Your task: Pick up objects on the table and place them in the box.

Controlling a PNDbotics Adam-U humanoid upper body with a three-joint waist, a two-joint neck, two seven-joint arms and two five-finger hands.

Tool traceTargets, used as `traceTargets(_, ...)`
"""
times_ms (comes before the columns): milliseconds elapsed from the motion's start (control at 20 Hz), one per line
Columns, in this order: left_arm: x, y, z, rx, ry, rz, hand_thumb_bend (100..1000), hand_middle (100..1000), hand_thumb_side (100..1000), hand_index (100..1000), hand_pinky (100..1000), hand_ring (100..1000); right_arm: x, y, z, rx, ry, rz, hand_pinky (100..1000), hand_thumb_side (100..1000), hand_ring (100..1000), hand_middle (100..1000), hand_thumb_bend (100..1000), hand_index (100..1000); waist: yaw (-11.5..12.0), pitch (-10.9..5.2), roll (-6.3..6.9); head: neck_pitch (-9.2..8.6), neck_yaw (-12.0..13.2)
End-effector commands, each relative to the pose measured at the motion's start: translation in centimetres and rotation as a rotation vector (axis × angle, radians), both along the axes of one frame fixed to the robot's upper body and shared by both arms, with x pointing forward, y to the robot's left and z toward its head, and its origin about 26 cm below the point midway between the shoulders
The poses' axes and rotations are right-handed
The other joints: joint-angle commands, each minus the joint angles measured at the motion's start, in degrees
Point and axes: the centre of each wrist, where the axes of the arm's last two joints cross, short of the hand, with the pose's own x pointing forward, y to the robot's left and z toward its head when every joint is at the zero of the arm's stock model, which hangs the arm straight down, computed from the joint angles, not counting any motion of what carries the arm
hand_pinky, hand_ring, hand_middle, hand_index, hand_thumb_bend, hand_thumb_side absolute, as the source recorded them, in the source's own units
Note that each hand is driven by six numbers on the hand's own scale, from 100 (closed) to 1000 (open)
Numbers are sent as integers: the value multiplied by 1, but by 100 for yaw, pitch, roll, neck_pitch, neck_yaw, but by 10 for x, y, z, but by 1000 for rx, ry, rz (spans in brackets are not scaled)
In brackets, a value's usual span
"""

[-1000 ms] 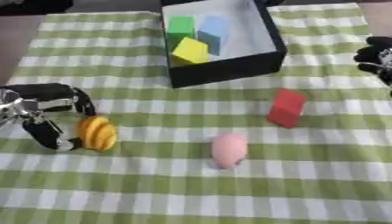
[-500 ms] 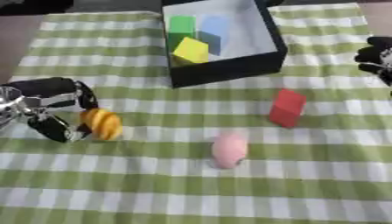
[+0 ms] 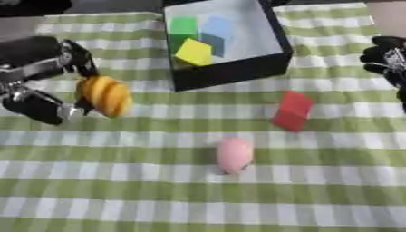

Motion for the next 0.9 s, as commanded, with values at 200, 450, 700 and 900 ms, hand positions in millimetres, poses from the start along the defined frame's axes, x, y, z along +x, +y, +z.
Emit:
traceTargets(200, 17, -13, 39, -94, -80, 13, 100, 590, 100, 582, 721, 694, -1, -5, 13, -23, -34, 1, 836, 546, 766, 651, 100, 775, -45, -224, 21, -9, -100)
traceTargets(450, 67, -31, 50, -174, -110, 46, 100, 588, 100, 576, 720, 691, 0, -3, 15, -19, -40, 10, 836, 544, 767, 650, 100, 774, -130, -231, 4, -40, -30)
traceTargets(700, 110, -49, 48, -200, -160, 93, 100, 587, 100, 573, 718, 689, 1, 0, 19, -16, -54, 26, 835, 541, 767, 650, 100, 774, -229, -194, -22, -92, 93)
traceTargets(900, 142, -60, 32, -210, -171, 152, 100, 586, 100, 572, 717, 689, 3, 5, 24, -9, -69, 46, 835, 540, 767, 650, 100, 774, -327, -145, -49, -175, 263)
